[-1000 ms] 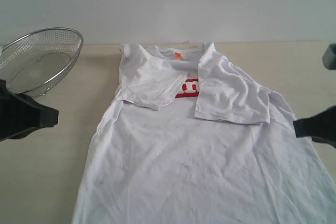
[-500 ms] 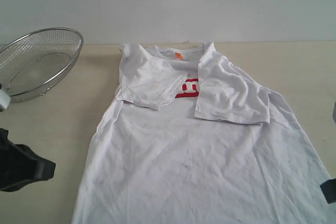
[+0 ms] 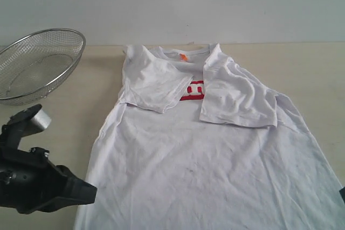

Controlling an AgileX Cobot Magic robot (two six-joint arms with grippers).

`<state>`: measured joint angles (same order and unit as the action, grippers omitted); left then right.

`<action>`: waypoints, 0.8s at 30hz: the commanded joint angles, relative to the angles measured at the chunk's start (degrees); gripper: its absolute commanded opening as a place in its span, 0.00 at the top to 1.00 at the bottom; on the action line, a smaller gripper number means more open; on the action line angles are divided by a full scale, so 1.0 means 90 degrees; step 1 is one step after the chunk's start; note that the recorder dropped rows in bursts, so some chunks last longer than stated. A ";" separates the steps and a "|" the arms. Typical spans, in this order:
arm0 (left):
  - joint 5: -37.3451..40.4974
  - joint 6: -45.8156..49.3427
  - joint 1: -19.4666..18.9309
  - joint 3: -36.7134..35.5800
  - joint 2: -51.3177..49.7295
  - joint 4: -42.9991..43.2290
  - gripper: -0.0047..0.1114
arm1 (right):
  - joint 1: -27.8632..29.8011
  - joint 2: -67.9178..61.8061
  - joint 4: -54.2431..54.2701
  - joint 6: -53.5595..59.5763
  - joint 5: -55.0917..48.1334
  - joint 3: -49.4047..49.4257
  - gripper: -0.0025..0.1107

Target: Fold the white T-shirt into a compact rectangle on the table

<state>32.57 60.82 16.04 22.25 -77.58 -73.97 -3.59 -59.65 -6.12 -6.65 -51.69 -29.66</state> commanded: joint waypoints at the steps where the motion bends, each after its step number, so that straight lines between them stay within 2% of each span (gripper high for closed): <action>1: 0.0030 0.0994 0.0062 -0.0023 -0.0672 -0.0898 0.92 | 0.0018 -0.0080 -0.0093 -0.0165 -0.0044 0.0029 0.98; 8: 0.0389 0.1464 0.0178 -0.0023 -0.1080 -0.1258 0.92 | 0.0018 -0.0956 0.0452 -0.0151 -0.0553 -0.0126 0.98; 10: 0.0358 0.1511 0.0283 -0.0023 -0.1080 -0.1258 0.92 | 0.0018 -0.1258 0.0481 -0.0151 -0.0582 -0.0126 0.91; 12: 0.0330 0.1545 0.0360 -0.0023 -0.1080 -0.1258 0.92 | 0.0018 -0.1507 0.0481 -0.0164 -0.0569 -0.0126 0.79; 13: 0.0309 0.1663 0.0423 -0.0023 -0.1080 -0.1335 0.92 | 0.0018 -0.1701 0.0451 -0.0258 -0.0526 -0.0126 0.60; 14: 0.0309 0.1705 0.0435 -0.0023 -0.1080 -0.1347 0.92 | 0.0018 -0.1766 0.0369 -0.0343 -0.0505 -0.0126 0.52; 15: 0.0309 0.1726 0.0445 -0.0023 -0.1080 -0.1375 0.92 | 0.0018 -0.1907 0.0058 -0.0770 -0.0493 -0.0126 0.40; 19: 0.0105 0.1726 0.0445 -0.0023 -0.1080 -0.1375 0.92 | 0.0018 -0.2336 -0.0724 -0.1372 -0.0379 -0.0126 0.39; 24: 0.0015 0.1726 0.0445 -0.0023 -0.1080 -0.1387 0.92 | 0.0018 -0.2790 -0.0727 -0.1466 0.0029 -0.0126 0.39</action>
<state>33.07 76.07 19.74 22.25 -87.30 -85.63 -3.59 -83.59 -12.38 -19.68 -52.88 -30.45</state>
